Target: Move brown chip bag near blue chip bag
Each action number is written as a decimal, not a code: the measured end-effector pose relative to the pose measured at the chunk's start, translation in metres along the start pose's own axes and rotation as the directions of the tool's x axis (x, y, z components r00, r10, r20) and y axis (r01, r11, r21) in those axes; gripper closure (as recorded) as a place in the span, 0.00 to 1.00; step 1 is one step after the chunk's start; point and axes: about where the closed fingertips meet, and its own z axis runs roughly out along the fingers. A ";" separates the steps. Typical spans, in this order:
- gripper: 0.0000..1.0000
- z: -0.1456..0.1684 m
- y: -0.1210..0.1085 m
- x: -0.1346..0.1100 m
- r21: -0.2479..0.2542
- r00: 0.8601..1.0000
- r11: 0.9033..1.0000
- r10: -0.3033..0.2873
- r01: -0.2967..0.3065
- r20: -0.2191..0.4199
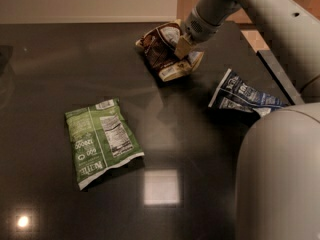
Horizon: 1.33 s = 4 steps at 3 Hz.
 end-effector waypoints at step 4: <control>0.80 -0.118 0.010 0.089 0.044 0.997 0.999 0.014 -0.010 -0.080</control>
Offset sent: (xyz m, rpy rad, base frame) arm -0.0921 -0.0778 0.0707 -0.0464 0.0097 0.0166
